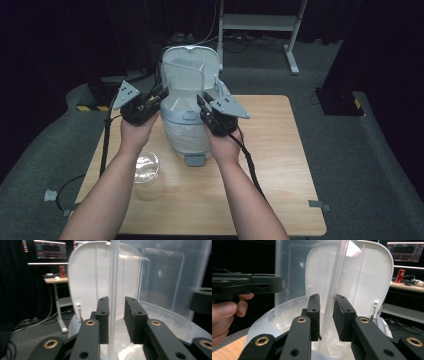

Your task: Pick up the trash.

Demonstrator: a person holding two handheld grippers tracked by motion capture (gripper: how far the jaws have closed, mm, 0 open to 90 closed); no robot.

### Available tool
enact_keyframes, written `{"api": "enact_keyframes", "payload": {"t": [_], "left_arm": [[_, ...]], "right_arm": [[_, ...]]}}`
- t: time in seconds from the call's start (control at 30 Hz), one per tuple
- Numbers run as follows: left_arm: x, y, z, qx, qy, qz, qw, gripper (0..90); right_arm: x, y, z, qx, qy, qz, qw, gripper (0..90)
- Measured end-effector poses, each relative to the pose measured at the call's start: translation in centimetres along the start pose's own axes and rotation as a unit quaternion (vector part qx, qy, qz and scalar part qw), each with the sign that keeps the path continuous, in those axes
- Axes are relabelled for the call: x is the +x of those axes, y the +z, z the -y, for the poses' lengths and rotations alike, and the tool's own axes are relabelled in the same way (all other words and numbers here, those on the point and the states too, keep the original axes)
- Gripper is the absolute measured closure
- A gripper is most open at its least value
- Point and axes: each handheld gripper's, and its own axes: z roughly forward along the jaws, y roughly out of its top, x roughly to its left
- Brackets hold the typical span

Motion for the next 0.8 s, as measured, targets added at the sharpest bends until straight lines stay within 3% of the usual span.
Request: {"api": "enact_keyframes", "payload": {"t": [0.37,0.6,0.67,0.8], "left_arm": [[-0.2,-1.3,-0.4,-0.012,0.005,0.000,0.9999,65.9],[-0.8,-4.0,0.5,-0.006,0.020,-0.008,0.9997,61.8],[-1.1,-5.6,1.3,0.000,0.027,-0.014,0.9995,58.1],[-1.0,-7.3,2.5,0.008,0.022,-0.020,0.9995,55.5]], "right_arm": [[0.0,-2.1,-0.2,-0.012,-0.011,0.007,0.9998,72.7],[0.3,-4.0,0.6,-0.011,-0.016,0.003,0.9998,71.6],[0.6,-5.0,1.3,-0.006,-0.016,0.003,0.9998,69.5],[0.9,-6.1,2.2,0.000,-0.019,0.003,0.9998,67.6]]}}
